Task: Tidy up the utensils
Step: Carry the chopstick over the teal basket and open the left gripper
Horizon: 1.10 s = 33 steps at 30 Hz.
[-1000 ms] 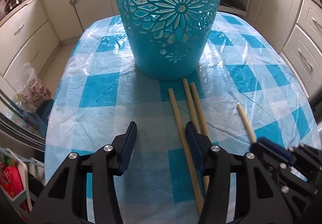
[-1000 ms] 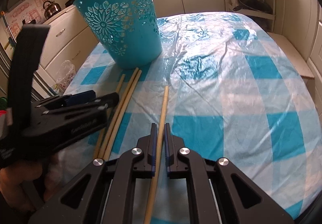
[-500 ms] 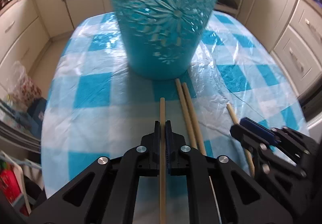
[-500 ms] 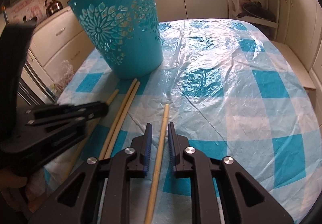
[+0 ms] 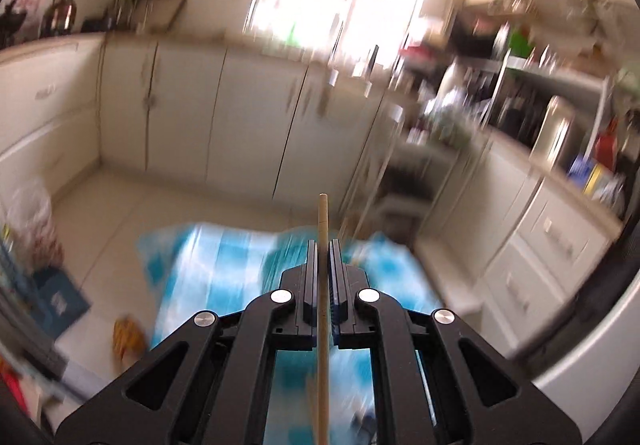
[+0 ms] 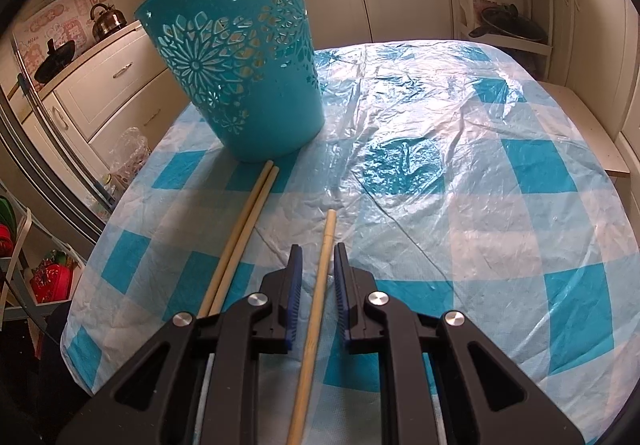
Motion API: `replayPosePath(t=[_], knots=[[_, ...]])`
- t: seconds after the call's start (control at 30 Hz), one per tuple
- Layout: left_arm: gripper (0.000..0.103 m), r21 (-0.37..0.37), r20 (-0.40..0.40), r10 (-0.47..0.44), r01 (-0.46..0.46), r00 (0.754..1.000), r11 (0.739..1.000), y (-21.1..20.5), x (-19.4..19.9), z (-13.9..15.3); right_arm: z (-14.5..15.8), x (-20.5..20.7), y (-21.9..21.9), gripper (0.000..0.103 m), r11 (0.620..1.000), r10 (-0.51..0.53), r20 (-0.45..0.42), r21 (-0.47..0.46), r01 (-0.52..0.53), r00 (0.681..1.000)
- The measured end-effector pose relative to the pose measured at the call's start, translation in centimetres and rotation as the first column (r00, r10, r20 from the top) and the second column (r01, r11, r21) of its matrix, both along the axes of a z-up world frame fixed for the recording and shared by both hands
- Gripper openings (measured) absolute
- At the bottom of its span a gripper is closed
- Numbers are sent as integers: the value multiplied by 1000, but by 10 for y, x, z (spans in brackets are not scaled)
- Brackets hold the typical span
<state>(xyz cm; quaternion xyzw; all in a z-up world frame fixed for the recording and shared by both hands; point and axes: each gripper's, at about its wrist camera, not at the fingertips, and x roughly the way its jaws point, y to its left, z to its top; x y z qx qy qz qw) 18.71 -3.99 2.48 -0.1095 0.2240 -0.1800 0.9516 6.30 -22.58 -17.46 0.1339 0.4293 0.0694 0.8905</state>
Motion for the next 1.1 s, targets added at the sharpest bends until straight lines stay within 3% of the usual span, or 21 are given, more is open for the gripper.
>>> replayPosePath(t=[0.13,0.37,0.6,0.77,0.9,1.0,1.07,1.1], knots=[[5,-25,168,36,-33,985,999,-14,12,28,0,0,-1,17,1000,1,0,8,-1,1000],[5,-62,217,184,-175,959,983,-35,65,12,-1,0,-2,17,1000,4,1,19,-4,1000],[5,-12,168,207,-208,964,978,-49,94,-24,-1,1,-4,17,999,3,0,32,-3,1000],[5,10,126,199,-201,972,979,-46,94,-42,-1,0,-4,17,999,2,0,34,-2,1000],[5,76,90,168,-175,982,982,-49,88,-51,-1,1,-3,17,999,4,-4,32,-4,1000],[13,103,63,149,-155,987,983,-48,78,-54,0,1,-4,17,999,5,-13,37,-5,1000],[34,108,51,151,-155,987,982,-42,68,-54,0,1,-4,17,999,6,-16,32,-6,1000],[38,103,50,153,-157,987,982,-39,63,-54,1,1,-3,17,1000,5,-18,27,-5,1000]])
